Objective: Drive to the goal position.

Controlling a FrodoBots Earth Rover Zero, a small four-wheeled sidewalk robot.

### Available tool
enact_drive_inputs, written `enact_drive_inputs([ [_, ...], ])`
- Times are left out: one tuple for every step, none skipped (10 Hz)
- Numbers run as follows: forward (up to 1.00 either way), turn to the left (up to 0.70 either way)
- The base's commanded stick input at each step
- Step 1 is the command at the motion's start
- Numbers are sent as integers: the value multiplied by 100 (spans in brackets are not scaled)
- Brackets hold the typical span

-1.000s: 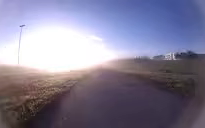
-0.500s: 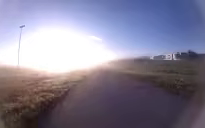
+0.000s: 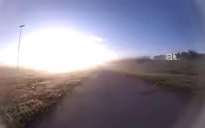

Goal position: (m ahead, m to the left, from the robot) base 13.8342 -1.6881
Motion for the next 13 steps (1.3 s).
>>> enact_drive_inputs([
  [70, 0],
  [70, 0],
  [70, 0],
  [70, 0],
  [70, 0],
  [70, 0],
  [70, 0],
  [70, 0],
  [70, 0],
  [70, 0],
  [70, 0],
  [70, 0],
  [70, 0],
])
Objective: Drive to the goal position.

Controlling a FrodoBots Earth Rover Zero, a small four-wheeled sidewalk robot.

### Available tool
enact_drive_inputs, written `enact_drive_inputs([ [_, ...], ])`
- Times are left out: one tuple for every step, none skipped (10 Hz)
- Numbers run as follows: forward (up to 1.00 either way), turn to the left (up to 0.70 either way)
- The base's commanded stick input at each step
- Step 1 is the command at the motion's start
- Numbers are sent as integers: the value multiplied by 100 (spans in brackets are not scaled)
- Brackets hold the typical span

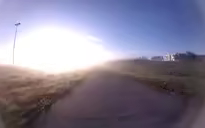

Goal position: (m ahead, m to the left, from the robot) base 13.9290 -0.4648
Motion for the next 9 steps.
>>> enact_drive_inputs([
  [70, 0],
  [70, 0],
  [70, 0],
  [70, 0],
  [70, 0],
  [70, 0],
  [70, 0],
  [70, 0],
  [70, 0],
])
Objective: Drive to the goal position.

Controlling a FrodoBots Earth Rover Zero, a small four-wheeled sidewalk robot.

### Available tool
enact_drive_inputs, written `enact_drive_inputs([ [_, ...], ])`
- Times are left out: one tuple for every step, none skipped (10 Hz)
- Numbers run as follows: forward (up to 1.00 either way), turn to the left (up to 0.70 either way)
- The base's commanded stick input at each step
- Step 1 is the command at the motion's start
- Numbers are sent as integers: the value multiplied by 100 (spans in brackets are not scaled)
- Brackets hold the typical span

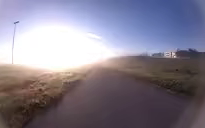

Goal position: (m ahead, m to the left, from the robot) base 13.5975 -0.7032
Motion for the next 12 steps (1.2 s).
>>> enact_drive_inputs([
  [70, 0],
  [70, 0],
  [70, 0],
  [70, 0],
  [70, 0],
  [70, 0],
  [70, 0],
  [70, 0],
  [70, 0],
  [70, 0],
  [70, 0],
  [70, 0],
])
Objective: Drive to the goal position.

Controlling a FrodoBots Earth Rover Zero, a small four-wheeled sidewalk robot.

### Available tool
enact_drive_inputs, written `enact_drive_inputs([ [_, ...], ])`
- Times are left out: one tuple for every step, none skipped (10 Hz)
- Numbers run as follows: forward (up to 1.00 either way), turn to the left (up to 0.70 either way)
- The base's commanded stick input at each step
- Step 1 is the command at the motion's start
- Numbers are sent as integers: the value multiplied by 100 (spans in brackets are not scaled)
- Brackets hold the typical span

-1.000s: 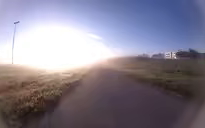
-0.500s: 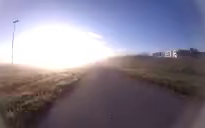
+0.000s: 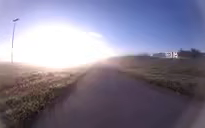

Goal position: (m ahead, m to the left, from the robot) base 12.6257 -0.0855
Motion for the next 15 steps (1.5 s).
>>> enact_drive_inputs([
  [70, 0],
  [70, 0],
  [70, 0],
  [70, 0],
  [70, 0],
  [70, 0],
  [70, 0],
  [70, 0],
  [70, 0],
  [70, 0],
  [70, 0],
  [70, 0],
  [70, 0],
  [70, 0],
  [70, -10],
])
